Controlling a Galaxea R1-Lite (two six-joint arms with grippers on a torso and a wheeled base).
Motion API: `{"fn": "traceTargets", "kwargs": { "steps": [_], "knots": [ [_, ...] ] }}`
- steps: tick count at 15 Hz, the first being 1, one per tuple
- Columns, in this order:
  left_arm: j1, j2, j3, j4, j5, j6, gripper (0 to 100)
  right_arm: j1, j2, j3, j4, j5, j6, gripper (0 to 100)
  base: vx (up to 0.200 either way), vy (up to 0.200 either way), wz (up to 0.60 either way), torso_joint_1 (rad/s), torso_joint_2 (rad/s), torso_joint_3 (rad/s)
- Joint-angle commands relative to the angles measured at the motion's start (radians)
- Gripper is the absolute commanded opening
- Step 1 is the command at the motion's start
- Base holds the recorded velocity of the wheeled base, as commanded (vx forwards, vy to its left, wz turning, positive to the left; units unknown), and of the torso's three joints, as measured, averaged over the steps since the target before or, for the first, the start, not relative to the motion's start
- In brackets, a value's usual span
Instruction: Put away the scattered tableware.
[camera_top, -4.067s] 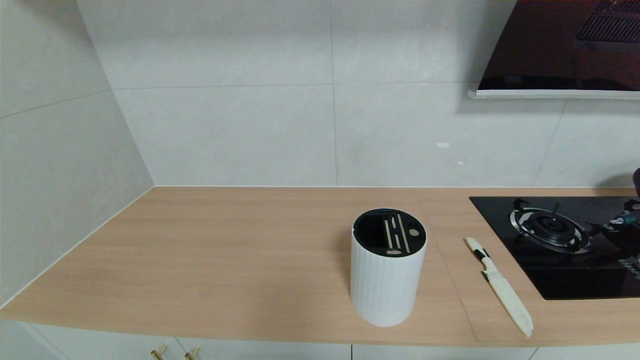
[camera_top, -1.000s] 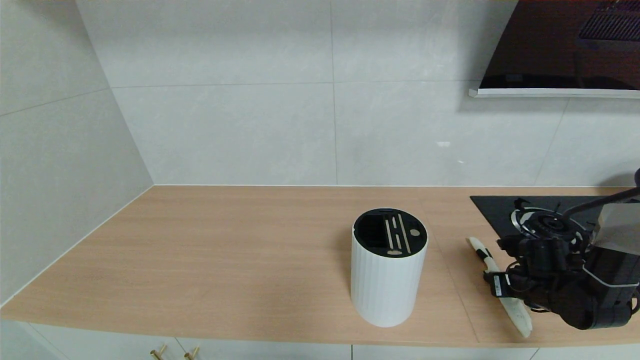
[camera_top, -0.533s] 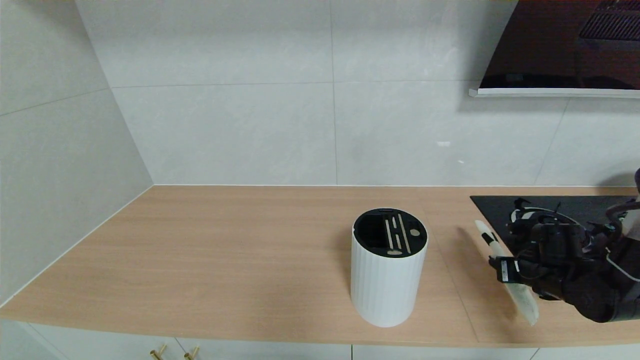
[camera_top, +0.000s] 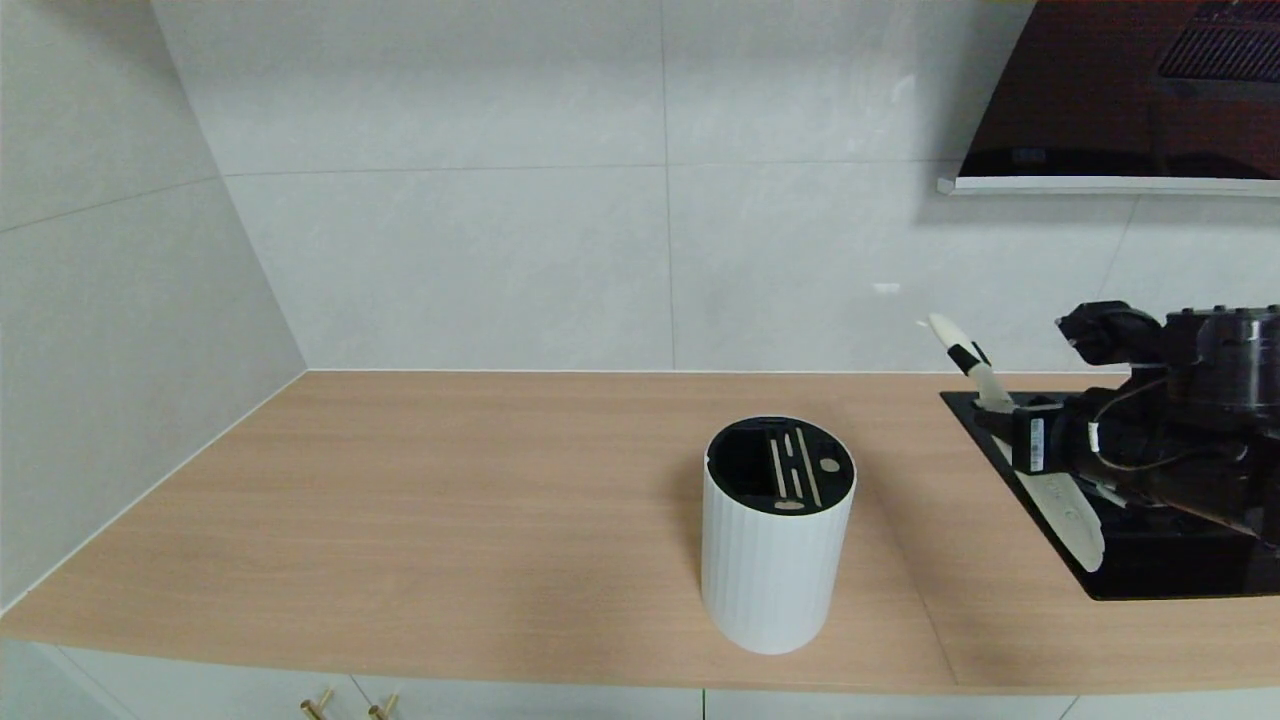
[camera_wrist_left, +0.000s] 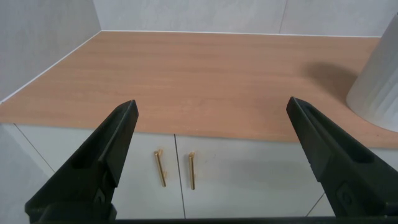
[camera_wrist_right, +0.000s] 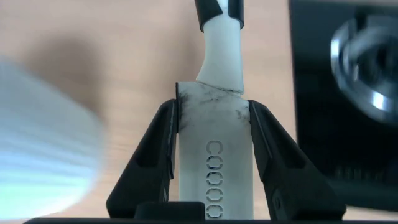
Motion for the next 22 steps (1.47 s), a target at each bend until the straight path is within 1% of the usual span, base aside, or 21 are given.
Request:
{"fn": "traceTargets", "kwargs": {
  "steps": [1, 2, 4, 5, 6, 7, 8, 9, 10, 13, 14, 15, 16, 17, 18, 19, 20, 21, 22],
  "knots": [
    [0.000, 0.001, 0.000, 0.000, -0.001, 0.000, 100, 0.070, -0.145, -0.028, 0.027, 0.002, 0.000, 0, 0.000, 0.000, 0.00, 0.000, 0.00, 0.000],
    [0.000, 0.001, 0.000, 0.000, -0.001, 0.007, 100, 0.102, -0.156, -0.018, 0.029, -0.004, 0.000, 0, 0.000, 0.000, 0.00, 0.000, 0.00, 0.000],
    [0.000, 0.001, 0.000, 0.000, -0.001, 0.008, 100, 0.105, -0.180, -0.018, 0.030, 0.001, 0.000, 0, 0.000, 0.000, 0.00, 0.000, 0.00, 0.000],
    [0.000, 0.001, 0.000, -0.011, -0.007, 0.003, 100, 0.110, -0.197, -0.017, 0.030, 0.001, 0.000, 0, 0.000, 0.000, 0.00, 0.000, 0.00, 0.000],
    [0.000, 0.001, -0.023, -0.026, -0.025, 0.000, 100, 0.122, -0.220, -0.015, 0.032, 0.002, 0.000, 0, 0.000, 0.000, 0.00, 0.000, 0.00, 0.000],
    [0.000, 0.001, -0.086, -0.016, -0.048, 0.000, 100, 0.139, -0.237, -0.015, 0.041, 0.002, 0.000, 0, 0.000, 0.000, 0.00, 0.000, 0.00, 0.000],
    [-0.002, 0.004, -0.107, -0.008, -0.060, 0.000, 100, 0.144, -0.242, -0.017, 0.046, 0.002, 0.000, 0, 0.000, 0.000, 0.00, 0.000, 0.00, 0.000],
    [-0.026, 0.105, -0.272, 0.079, -0.182, 0.000, 100, 0.174, -0.254, -0.017, 0.058, 0.001, 0.000, 0, 0.000, 0.000, 0.00, 0.000, 0.00, 0.000],
    [-0.032, 0.217, -0.385, 0.130, -0.261, 0.000, 100, 0.193, -0.254, -0.021, 0.058, -0.001, 0.000, 0, 0.000, 0.000, 0.00, 0.000, 0.00, 0.000],
    [-0.034, 0.595, -0.637, 0.135, -0.424, 0.002, 100, 0.231, -0.214, -0.066, 0.058, 0.004, -0.002, 0, 0.000, 0.000, 0.00, 0.000, 0.00, 0.000],
    [-0.034, 0.708, -0.695, 0.129, -0.478, 0.002, 100, 0.231, -0.189, -0.091, 0.058, 0.004, -0.006, 0, 0.000, 0.000, 0.00, 0.000, 0.00, 0.000],
    [-0.037, 0.779, -0.724, 0.115, -0.505, -0.001, 100, 0.233, -0.180, -0.100, 0.058, 0.005, -0.003, 0, 0.000, 0.000, 0.00, 0.000, 0.00, 0.000],
    [-0.074, 0.904, -0.753, 0.061, -0.524, -0.012, 100, 0.237, -0.171, -0.100, 0.046, 0.007, 0.001, 0, 0.000, 0.000, 0.00, 0.000, 0.00, 0.000],
    [-0.149, 0.995, -0.758, -0.020, -0.524, -0.067, 100, 0.247, -0.156, -0.100, 0.034, 0.005, 0.000, 0, 0.000, 0.000, 0.00, 0.000, 0.00, 0.000],
    [-0.204, 1.024, -0.755, -0.066, -0.524, -0.112, 100, 0.254, -0.154, -0.097, 0.024, 0.005, 0.000, 0, 0.000, 0.000, 0.00, 0.000, 0.00, 0.000],
    [-0.359, 1.101, -0.752, -0.181, -0.522, -0.242, 100, 0.274, -0.160, -0.091, 0.021, 0.005, 0.001, 0, 0.000, 0.000, 0.00, 0.000, 0.00, 0.000],
    [-0.421, 1.144, -0.755, -0.269, -0.522, -0.328, 100, 0.289, -0.165, -0.081, 0.020, 0.005, 0.000, 0, 0.000, 0.000, 0.00, 0.000, 0.00, 0.000],
    [-0.462, 1.194, -0.755, -0.369, -0.522, -0.409, 100, 0.311, -0.166, -0.081, 0.020, 0.002, 0.001, 0, 0.000, 0.000, 0.00, 0.000, 0.00, 0.000],
    [-0.483, 1.225, -0.755, -0.430, -0.522, -0.454, 100, 0.329, -0.165, -0.080, 0.020, -0.001, 0.001, 0, 0.000, 0.000, 0.00, 0.000, 0.00, 0.000]
  ]
}}
